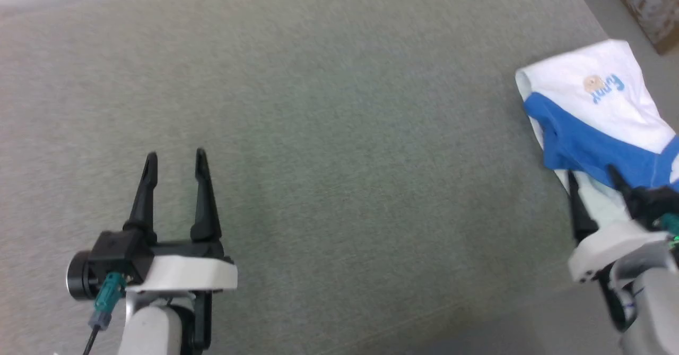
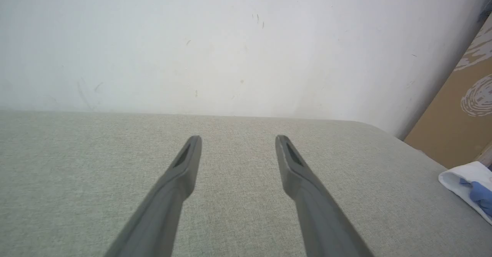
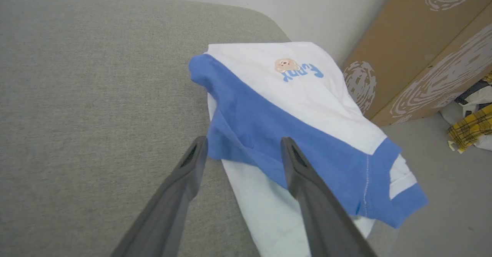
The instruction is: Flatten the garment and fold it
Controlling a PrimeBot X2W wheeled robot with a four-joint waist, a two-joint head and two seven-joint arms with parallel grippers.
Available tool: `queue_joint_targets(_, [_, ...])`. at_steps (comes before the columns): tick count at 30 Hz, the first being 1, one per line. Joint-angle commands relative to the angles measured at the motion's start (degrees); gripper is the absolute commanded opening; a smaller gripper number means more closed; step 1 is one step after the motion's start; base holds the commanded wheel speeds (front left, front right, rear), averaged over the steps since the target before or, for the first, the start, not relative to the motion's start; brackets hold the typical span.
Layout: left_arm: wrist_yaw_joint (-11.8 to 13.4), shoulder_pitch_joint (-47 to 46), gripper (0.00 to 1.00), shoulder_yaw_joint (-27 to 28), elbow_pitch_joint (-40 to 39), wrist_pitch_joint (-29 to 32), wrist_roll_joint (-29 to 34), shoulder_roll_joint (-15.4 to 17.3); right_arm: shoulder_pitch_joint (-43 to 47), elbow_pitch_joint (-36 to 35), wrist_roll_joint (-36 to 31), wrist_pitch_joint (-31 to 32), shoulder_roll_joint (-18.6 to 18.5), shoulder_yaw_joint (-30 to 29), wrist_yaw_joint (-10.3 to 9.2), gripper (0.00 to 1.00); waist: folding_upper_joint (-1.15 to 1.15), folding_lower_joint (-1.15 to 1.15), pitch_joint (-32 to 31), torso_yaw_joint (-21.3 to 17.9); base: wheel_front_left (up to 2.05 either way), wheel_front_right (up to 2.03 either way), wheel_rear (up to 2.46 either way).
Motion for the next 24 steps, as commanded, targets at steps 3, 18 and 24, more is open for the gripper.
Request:
queue_joint_targets(3, [0.32,2.28,1.00,1.01,0.85,-0.26,-0.35,-0.17,4.30,-6.71,1.04,-0.22,2.18,2.71,-0.12,1.00,0.00,0.02,-7.25,7.44,0.00,0.00,0.00])
queue_joint_targets(18, [-1.11,8.90,1.00,4.50,5.96,-0.27,-0.46,1.67,16.79,-33.19,4.60,4.17,7.81,7.03,-0.12,1.00,0.00,0.02,-15.72,15.29,0.00,0.00,0.00])
queue_joint_targets(24, [-2.49,11.32,1.00,4.56,7.91,-0.27,-0.72,1.85,22.67,-38.90,4.60,6.59,9.28,8.00,-0.12,1.00,0.00,0.02,-18.54,15.79,0.00,0.00,0.00])
